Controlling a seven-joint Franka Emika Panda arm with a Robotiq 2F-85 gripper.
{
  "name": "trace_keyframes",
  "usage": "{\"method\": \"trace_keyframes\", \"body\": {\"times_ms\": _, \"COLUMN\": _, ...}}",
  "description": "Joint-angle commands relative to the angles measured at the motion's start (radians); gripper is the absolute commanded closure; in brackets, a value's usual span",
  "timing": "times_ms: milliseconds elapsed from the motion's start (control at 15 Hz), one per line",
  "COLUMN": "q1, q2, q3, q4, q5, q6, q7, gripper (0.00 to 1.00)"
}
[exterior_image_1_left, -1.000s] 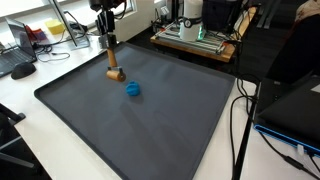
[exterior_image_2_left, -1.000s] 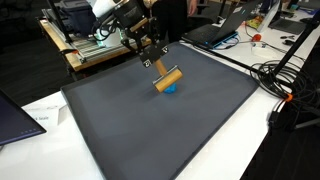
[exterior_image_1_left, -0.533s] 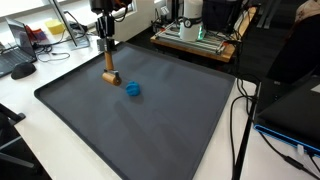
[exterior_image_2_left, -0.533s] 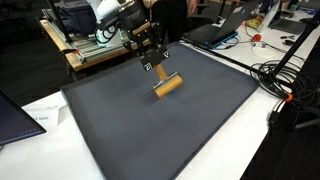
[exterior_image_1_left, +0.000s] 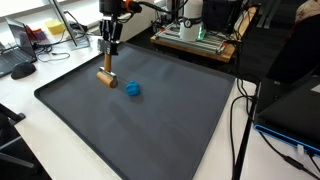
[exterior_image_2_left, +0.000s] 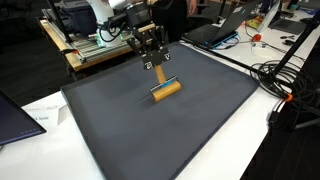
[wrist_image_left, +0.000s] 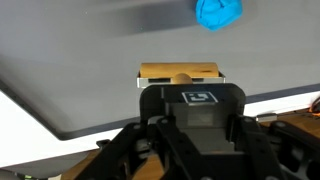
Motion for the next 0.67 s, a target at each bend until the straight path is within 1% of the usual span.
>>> {"method": "trace_keyframes", "body": {"times_ms": 0, "q1": 0.035, "q2": -0.085, "q3": -0.013, "q4": -0.111, "q5": -0.146, "q6": 0.09, "q7": 0.114, "gripper": 0.78}}
{"method": "trace_keyframes", "body": {"times_ms": 133, "q1": 0.042, "q2": -0.103, "q3": -0.016, "q4": -0.147, "q5": -0.236, "q6": 0.122, "q7": 0.185, "gripper": 0.78}}
{"method": "trace_keyframes", "body": {"times_ms": 333, "q1": 0.031, "q2": -0.136, "q3": -0.016, "q4": -0.192, "q5": -0.423, "q6": 0.146, "q7": 0.322, "gripper": 0.78}}
{"method": "trace_keyframes", "body": {"times_ms": 467, "q1": 0.009, "q2": -0.164, "q3": -0.006, "q4": -0.21, "q5": -0.588, "q6": 0.146, "q7": 0.43, "gripper": 0.78}}
{"method": "trace_keyframes", "body": {"times_ms": 600, "q1": -0.025, "q2": -0.203, "q3": 0.023, "q4": -0.211, "q5": -0.76, "q6": 0.113, "q7": 0.545, "gripper": 0.78}}
